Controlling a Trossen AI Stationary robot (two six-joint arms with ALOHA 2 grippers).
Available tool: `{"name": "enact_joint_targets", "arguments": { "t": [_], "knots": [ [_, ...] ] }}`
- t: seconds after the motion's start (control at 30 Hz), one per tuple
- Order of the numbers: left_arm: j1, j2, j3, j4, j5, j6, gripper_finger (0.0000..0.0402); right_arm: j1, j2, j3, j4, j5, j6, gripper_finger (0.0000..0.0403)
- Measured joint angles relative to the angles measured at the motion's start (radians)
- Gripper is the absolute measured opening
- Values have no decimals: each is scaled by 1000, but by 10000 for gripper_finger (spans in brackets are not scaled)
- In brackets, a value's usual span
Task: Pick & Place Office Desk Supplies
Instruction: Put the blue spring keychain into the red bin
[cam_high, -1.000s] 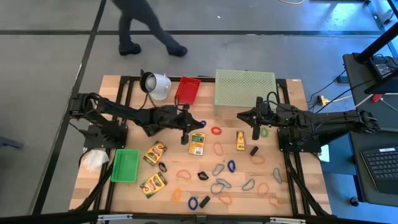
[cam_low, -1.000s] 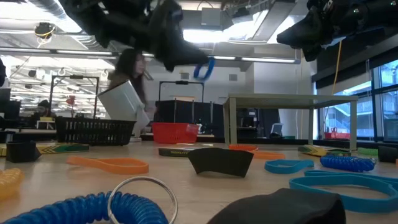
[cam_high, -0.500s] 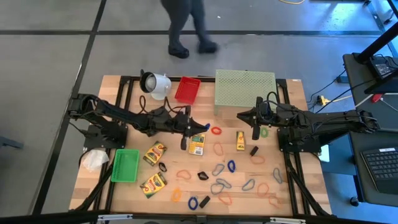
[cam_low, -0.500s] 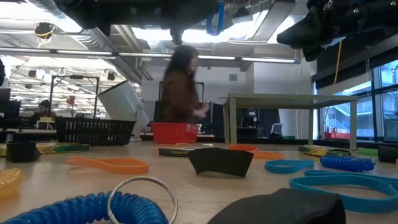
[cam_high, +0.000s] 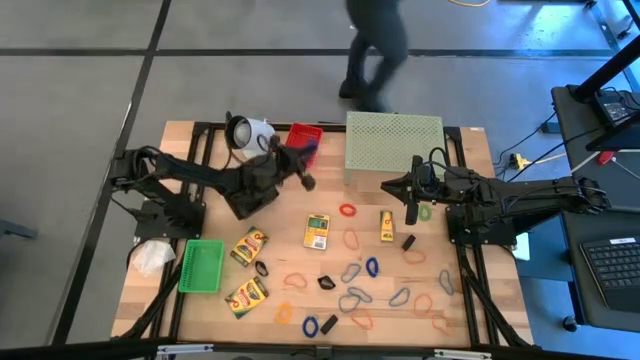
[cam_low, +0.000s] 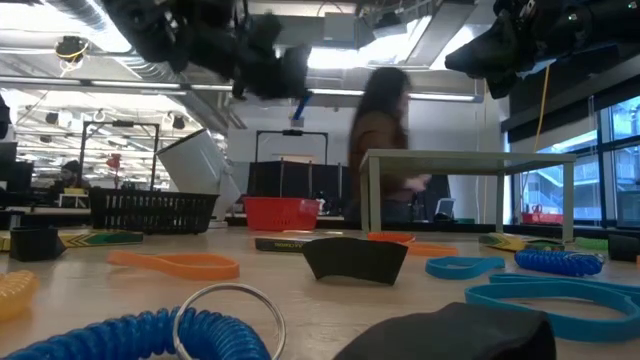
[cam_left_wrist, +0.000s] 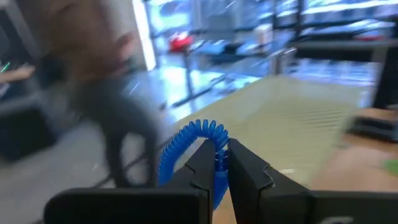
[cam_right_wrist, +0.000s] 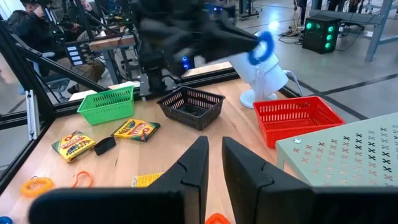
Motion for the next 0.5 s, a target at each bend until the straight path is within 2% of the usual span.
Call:
{"name": "enact_joint_targets", "arguments": {
  "t": [0.27,0.5],
  "knots": [
    [200,0,0,-148,88,-202,24,0,0,0,0,69,-1,49],
    [250,0,0,-183,182,-218,24,0,0,0,0,87,-36,49]
  ]
}}
